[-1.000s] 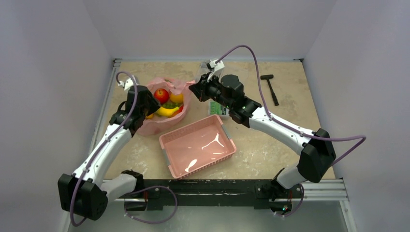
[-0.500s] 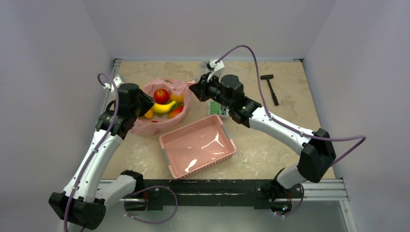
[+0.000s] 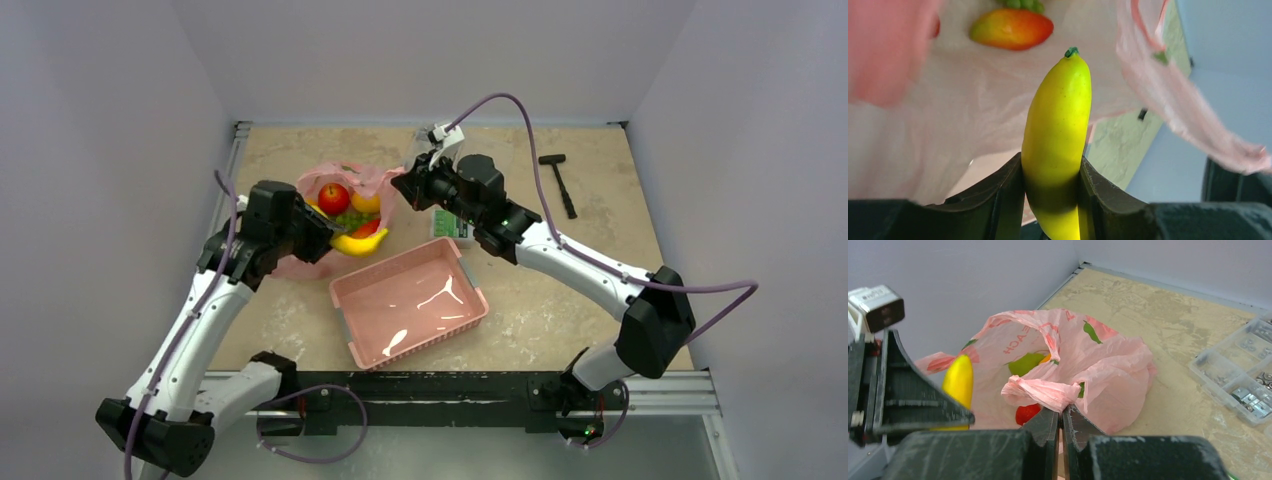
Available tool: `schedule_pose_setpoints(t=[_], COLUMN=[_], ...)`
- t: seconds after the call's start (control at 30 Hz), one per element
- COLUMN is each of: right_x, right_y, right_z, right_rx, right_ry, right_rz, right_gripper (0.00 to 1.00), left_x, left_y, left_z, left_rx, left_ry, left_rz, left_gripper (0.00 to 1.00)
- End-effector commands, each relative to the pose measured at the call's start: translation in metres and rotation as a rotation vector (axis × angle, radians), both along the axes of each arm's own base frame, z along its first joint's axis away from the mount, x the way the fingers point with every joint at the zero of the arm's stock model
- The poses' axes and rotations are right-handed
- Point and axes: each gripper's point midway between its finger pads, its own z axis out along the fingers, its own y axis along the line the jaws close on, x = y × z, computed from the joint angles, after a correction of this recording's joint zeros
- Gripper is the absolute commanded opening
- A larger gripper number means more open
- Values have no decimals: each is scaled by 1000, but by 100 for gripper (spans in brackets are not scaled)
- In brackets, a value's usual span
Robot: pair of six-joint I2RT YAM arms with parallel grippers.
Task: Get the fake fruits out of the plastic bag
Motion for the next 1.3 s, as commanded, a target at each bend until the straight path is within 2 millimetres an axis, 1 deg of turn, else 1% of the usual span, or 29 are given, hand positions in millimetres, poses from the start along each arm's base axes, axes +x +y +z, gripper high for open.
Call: schedule_pose_setpoints(t=[0.0,0.1,0.13,0.27,0.33,0.4,0.47,0.5,0.57,0.6,0.67,0.77,0.83,0.87,0.97,1.03,1.17,1.27], right_x=[-5,-8,-8,-10,-11,-10,-11,-11,-10,-11,-12,-12,-11,-11,-11,-11,-11,-10], right_y=[-9,-8,-9,-14,-15,-17,-17,-17,-18,-18,-18,-19,-19,-19,-16,-16,-14,-13], right_z=[32,33,31,29,28,27,27,25,24,24,25,28,27,27,25,25,22,20], right_rx=[49,54,51,44,40,35,30,26,23,22,21,22,23,23,24,22,21,19], right_ry=[-66,-58,-54,-47,-45,-43,-45,-43,-39,-37,-40,-45,-46,-45,-41,-40,-36,-33], right_rz=[-6,4,-1,-11,-13,-21,-20,-19,-20,-20,-21,-22,-23,-24,-14,-14,-7,-8], right_gripper=[0,0,0,0,0,0,0,0,0,0,0,0,0,0,0,0,0,0], left_x=[-22,-32,-36,-50,-57,-57,-55,-50,-43,-40,-40,-54,-67,-76,-92,-97,-92,-91], left_y=[-38,-45,-49,-83,-91,-99,-99,-96,-90,-88,-87,-103,-116,-120,-114,-106,-84,-81], left_z=[6,-4,-8,-28,-48,-65,-84,-88,-93,-94,-96,-102,-108,-114,-127,-134,-146,-158], left_rx=[53,262,296,282,304,322,363,399,478,529,589,532,451,415,386,406,517,539], left_ry=[-92,-153,-166,-234,-236,-263,-275,-291,-316,-333,-314,-282,-265,-240,-147,-119,-45,15], left_rz=[-198,-333,-373,-553,-632,-688,-706,-703,-720,-756,-824,-955,-1031,-1059,-1085,-1085,-1031,-1010], left_gripper=[0,0,0,0,0,0,0,0,0,0,0,0,0,0,0,0,11,16])
